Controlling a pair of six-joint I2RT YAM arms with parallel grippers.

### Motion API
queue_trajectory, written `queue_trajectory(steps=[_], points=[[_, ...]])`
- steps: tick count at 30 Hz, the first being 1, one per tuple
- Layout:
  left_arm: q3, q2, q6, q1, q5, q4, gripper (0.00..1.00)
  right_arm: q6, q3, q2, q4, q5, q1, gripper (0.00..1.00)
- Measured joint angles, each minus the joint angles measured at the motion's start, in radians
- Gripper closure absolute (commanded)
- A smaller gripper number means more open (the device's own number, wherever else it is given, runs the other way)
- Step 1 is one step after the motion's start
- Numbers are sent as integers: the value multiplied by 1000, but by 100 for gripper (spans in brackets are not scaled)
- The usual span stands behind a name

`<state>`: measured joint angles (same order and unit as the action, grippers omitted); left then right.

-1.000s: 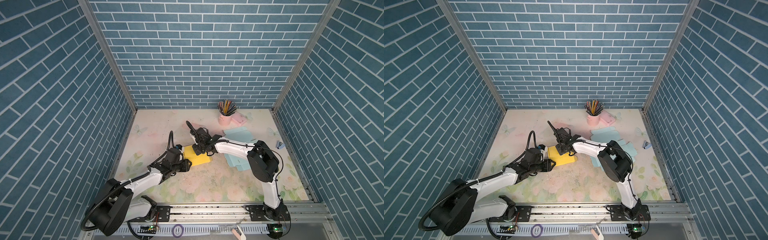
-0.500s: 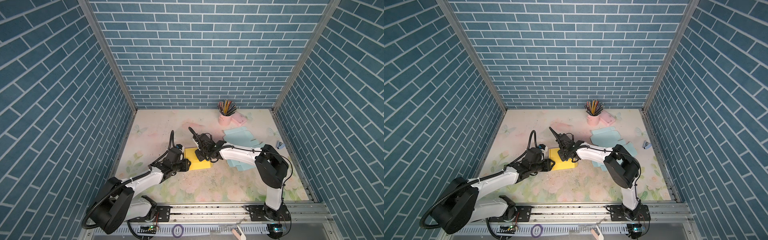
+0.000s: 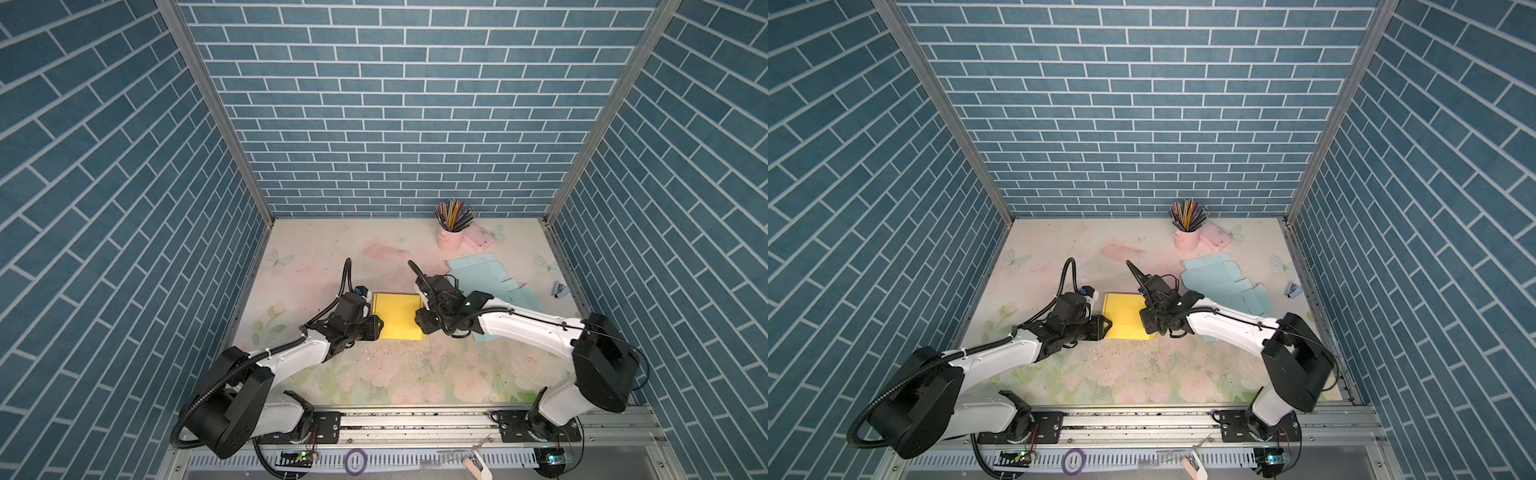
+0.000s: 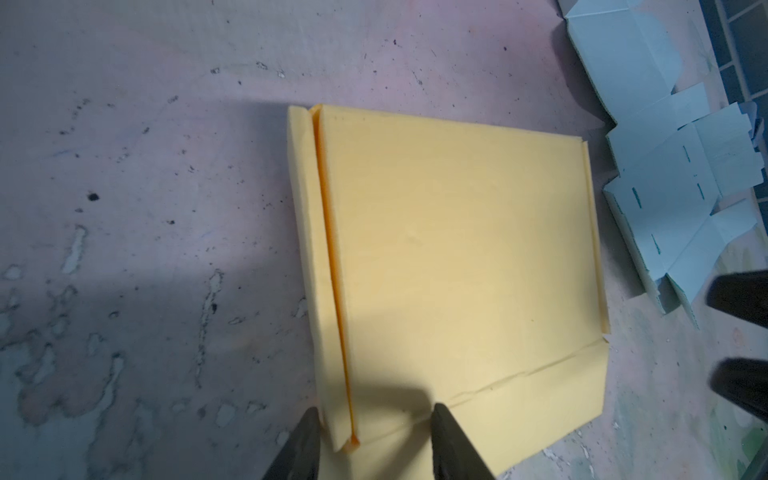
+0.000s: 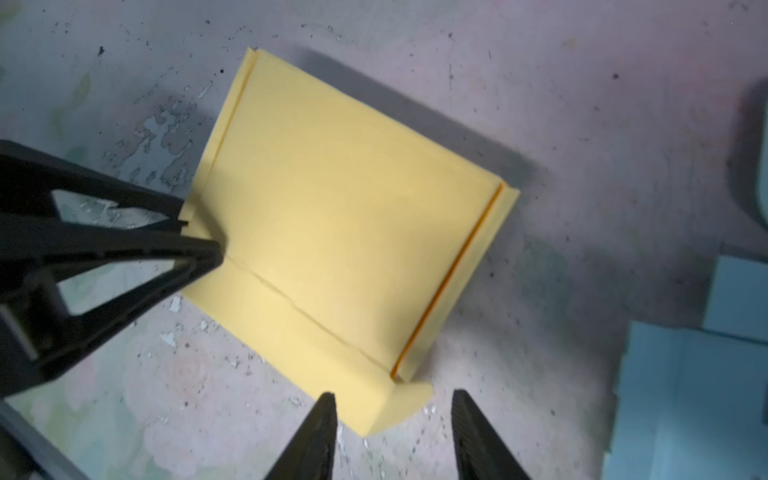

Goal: Fold the paper box

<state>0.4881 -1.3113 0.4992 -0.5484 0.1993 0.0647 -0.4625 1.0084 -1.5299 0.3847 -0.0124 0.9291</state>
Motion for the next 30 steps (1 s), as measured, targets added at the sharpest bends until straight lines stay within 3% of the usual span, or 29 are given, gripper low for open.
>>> queue_trajectory(steps=[4,8,14,21,30], points=[[18,-25,-3,0,7,2,56,-66,-90,102,-9,36,-13,52],[34,-45,-7,0,12,3,56,-92,-121,101,-31,85,-67,52],[44,-60,-14,0,23,6,56,-90,-72,0,-101,142,-171,52],[54,-73,-18,0,29,6,56,-54,90,-124,-139,174,-172,53],[77,-86,-22,0,30,0,56,6,136,-248,-119,122,-157,55]])
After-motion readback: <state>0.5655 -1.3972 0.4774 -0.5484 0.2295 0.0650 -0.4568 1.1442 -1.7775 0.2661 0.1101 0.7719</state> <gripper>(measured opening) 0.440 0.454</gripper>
